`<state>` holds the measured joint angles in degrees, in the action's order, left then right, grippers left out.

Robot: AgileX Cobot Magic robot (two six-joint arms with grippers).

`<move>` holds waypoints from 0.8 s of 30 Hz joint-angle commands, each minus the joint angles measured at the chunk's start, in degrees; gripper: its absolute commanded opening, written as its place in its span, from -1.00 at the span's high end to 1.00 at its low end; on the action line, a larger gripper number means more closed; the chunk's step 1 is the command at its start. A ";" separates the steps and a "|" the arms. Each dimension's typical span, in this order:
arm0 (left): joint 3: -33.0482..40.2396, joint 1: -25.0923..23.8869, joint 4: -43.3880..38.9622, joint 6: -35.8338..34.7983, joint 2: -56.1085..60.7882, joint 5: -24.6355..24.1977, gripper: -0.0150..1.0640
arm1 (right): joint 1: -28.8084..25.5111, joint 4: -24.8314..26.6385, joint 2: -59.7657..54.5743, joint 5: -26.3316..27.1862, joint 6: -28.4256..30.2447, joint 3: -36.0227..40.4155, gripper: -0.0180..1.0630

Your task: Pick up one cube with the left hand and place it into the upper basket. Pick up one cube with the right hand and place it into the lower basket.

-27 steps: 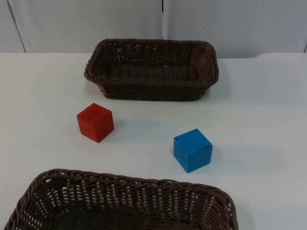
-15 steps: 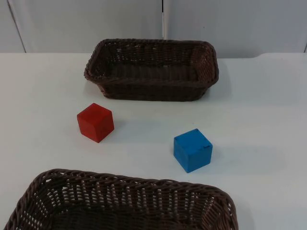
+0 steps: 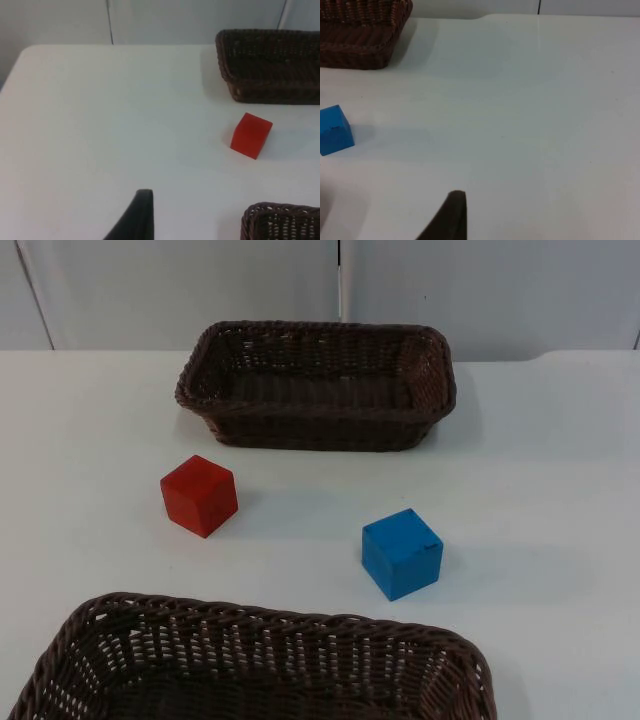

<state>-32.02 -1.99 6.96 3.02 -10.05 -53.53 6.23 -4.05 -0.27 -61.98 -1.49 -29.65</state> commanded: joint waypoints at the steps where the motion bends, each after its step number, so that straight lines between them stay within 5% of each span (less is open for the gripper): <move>1: -0.33 -0.09 1.89 0.17 -2.14 1.84 -0.97 | -0.38 0.16 0.27 0.17 0.07 0.17 -0.98; 24: -0.39 -0.09 18.12 15.28 -20.58 13.50 -0.97 | -0.38 0.16 0.27 0.17 0.07 0.17 -0.98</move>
<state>-32.11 -1.99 23.24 16.98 -30.33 -41.63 6.23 -4.05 -0.27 -61.98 -1.49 -29.65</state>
